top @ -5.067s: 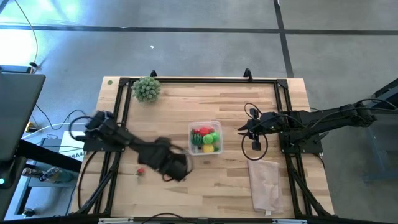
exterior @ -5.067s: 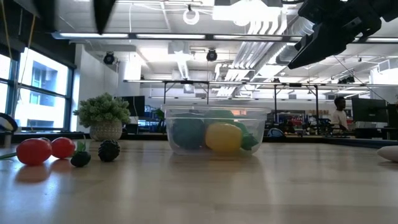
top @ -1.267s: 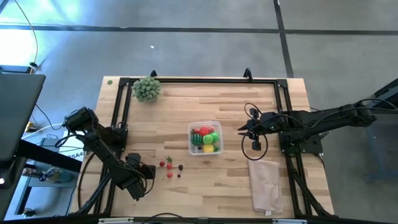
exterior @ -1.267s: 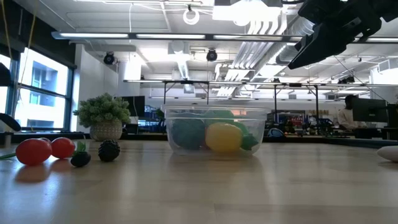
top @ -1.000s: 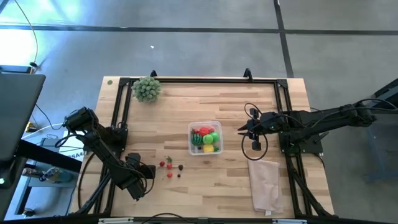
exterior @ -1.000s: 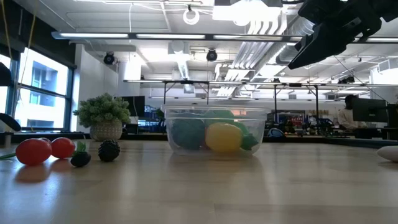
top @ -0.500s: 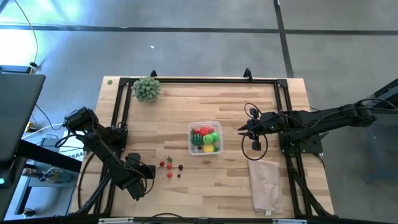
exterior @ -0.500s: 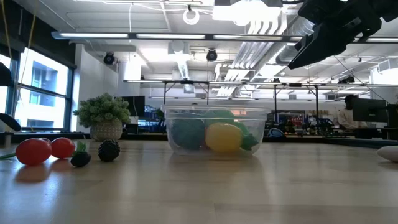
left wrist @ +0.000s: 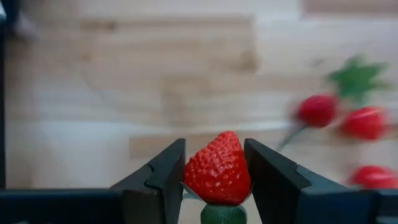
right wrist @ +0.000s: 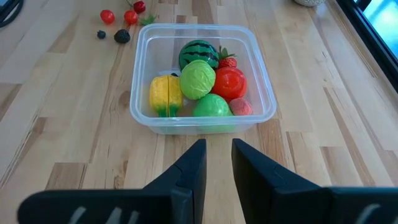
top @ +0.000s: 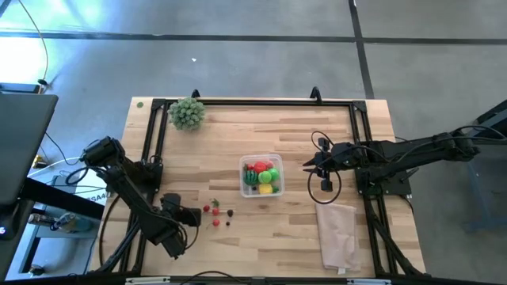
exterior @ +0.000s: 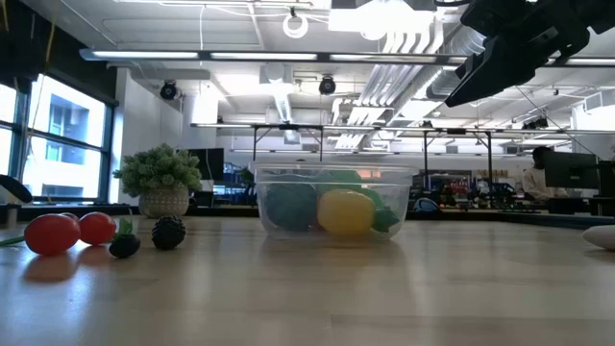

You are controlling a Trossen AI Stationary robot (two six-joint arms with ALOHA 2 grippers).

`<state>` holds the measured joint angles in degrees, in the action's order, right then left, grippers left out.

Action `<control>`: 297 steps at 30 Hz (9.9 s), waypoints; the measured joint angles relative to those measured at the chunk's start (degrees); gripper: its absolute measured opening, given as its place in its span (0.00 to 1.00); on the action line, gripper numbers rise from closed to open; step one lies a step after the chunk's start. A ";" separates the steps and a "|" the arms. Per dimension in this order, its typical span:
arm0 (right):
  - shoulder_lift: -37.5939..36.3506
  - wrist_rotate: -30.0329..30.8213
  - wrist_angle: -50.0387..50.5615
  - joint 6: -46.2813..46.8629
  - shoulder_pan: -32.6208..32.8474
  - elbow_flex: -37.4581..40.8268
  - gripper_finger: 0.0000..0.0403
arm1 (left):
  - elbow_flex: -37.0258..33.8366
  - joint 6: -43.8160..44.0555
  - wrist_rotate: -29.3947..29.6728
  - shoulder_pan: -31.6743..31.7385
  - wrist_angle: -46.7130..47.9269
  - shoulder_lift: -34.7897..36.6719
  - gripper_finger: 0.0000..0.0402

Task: Pick and placing Produce into tupperware
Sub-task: Put the red strawberry into the transparent bin, then put the bottom red cherry into the transparent bin

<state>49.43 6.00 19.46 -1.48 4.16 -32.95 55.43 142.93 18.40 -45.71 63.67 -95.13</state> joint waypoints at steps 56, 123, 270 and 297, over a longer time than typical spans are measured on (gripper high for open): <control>0.02 0.00 0.02 0.00 0.00 0.00 0.17 | 27.68 -89.15 -7.50 54.34 -24.72 -15.33 0.37; 0.02 0.00 0.00 0.00 0.00 0.00 0.17 | 45.26 -93.37 -12.28 52.73 2.01 -17.56 0.54; 0.02 0.00 0.00 0.00 -0.02 0.02 0.17 | 11.90 -36.55 -8.29 17.62 -16.91 -14.65 0.31; 0.02 0.00 0.02 0.00 -0.01 0.02 0.17 | 11.88 -35.93 -8.49 17.57 -16.76 -14.65 0.26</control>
<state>49.45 6.00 19.48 -1.48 4.15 -32.93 67.31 107.00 9.91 -28.14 46.90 -109.78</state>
